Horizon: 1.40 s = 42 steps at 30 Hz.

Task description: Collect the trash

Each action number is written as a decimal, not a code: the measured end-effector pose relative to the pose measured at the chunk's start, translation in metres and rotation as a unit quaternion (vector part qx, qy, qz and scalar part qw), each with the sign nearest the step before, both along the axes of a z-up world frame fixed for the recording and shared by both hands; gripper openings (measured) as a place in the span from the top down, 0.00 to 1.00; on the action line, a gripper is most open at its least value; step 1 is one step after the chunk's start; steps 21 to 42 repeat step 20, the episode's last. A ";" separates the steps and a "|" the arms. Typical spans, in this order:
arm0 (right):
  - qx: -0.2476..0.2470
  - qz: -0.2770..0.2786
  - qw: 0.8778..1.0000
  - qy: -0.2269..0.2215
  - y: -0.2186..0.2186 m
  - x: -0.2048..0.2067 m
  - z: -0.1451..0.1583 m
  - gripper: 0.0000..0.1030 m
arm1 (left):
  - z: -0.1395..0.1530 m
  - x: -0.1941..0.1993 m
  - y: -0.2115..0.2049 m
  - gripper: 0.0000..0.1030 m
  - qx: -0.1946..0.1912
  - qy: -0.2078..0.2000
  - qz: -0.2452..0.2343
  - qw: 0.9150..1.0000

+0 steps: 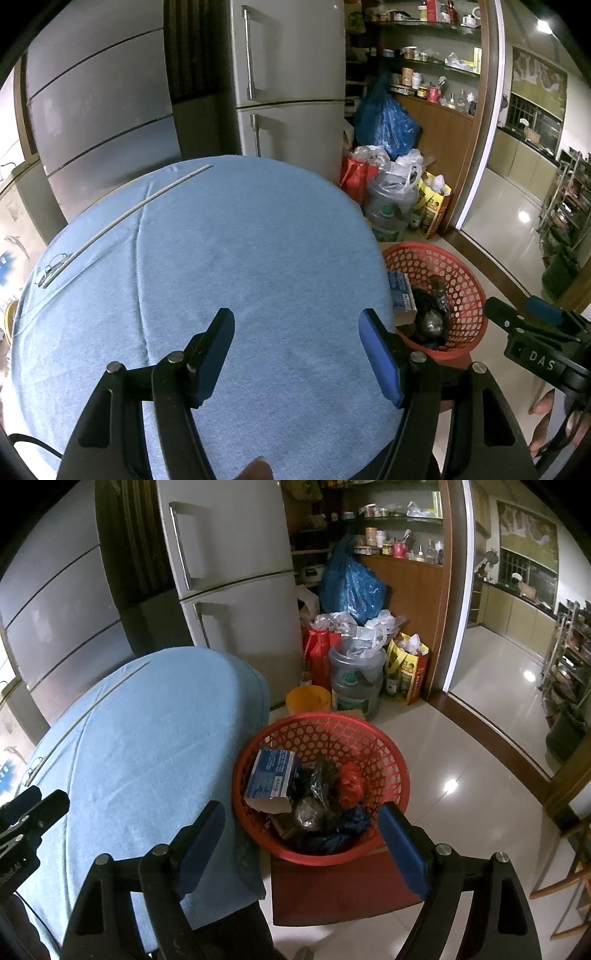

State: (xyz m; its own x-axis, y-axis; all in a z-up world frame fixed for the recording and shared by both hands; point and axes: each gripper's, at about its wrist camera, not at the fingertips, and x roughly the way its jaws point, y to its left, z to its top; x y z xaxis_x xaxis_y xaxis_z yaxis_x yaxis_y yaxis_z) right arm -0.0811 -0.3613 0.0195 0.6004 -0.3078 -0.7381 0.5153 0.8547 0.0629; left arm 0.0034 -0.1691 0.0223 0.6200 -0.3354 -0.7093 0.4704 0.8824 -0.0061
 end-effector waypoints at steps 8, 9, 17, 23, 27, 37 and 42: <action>-0.003 0.002 1.000 0.002 0.002 0.001 -0.002 0.15 | -0.002 0.003 0.002 0.32 -0.003 0.002 0.006 1.000; -0.003 0.002 1.000 0.002 0.002 0.002 -0.003 0.15 | -0.003 0.001 0.001 0.32 -0.002 0.002 0.005 1.000; -0.003 0.006 1.000 0.006 0.006 0.008 -0.003 0.15 | -0.004 0.003 0.004 0.32 -0.013 0.000 0.000 1.000; -0.005 0.012 1.000 0.008 0.011 0.012 -0.005 0.15 | -0.006 0.003 0.003 0.32 -0.011 0.003 -0.007 1.000; -0.005 0.012 1.000 0.008 0.011 0.012 -0.005 0.15 | -0.006 0.003 0.003 0.32 -0.011 0.003 -0.007 1.000; -0.005 0.012 1.000 0.008 0.011 0.012 -0.005 0.15 | -0.006 0.003 0.003 0.32 -0.011 0.003 -0.007 1.000; -0.005 0.012 1.000 0.008 0.011 0.012 -0.005 0.15 | -0.006 0.003 0.003 0.32 -0.011 0.003 -0.007 1.000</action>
